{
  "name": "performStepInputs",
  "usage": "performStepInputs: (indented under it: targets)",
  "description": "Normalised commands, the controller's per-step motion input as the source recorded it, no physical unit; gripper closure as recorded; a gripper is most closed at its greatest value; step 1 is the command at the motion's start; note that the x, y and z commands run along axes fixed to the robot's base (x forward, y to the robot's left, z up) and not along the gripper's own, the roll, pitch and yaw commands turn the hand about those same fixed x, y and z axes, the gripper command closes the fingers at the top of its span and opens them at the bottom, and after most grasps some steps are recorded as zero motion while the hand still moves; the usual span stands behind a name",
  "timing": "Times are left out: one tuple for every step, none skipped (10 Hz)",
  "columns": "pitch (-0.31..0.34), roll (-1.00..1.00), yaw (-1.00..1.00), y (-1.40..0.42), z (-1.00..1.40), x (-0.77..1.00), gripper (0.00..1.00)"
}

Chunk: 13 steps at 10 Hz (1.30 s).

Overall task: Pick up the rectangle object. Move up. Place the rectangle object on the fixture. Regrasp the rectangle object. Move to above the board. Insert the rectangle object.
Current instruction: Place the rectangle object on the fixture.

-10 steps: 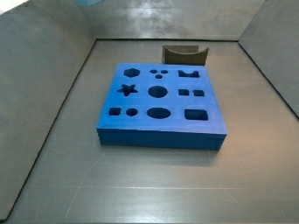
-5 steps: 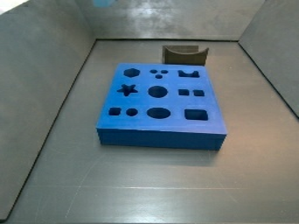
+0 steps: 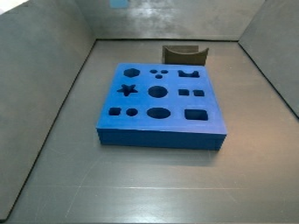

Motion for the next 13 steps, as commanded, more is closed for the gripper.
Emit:
performStepInputs:
  targets:
    - [0.237,-0.22,0.07,0.04,-0.03,1.00,1.00]
    - [0.233,-0.20,0.03,0.04,-0.03,1.00,1.00]
    - [0.226,-0.20,0.02,0.04,-0.03,1.00,1.00]
    - [0.036,-1.00,0.01,-0.20,0.03,1.00,1.00]
    - [0.033,-1.00,0.00,-0.20,0.03,1.00,1.00]
    - [0.045,-1.00,-0.01,-0.17,0.03,1.00,1.00]
    - [0.060,-1.00,-0.02,-0.15,0.02,1.00,1.00]
    - [0.083,-1.00,-0.03,-0.12,0.01,1.00,1.00]
    - [0.098,-1.00,-0.03,-0.10,0.01,1.00,1.00]
    - [0.114,-1.00,-0.05,-0.08,0.00,1.00,1.00]
    - [0.130,-1.00,-0.06,-0.06,0.00,1.00,1.00]
    - [0.145,-1.00,-0.07,-0.04,-0.01,1.00,1.00]
    - [0.158,-1.00,-0.09,-0.03,-0.01,1.00,1.00]
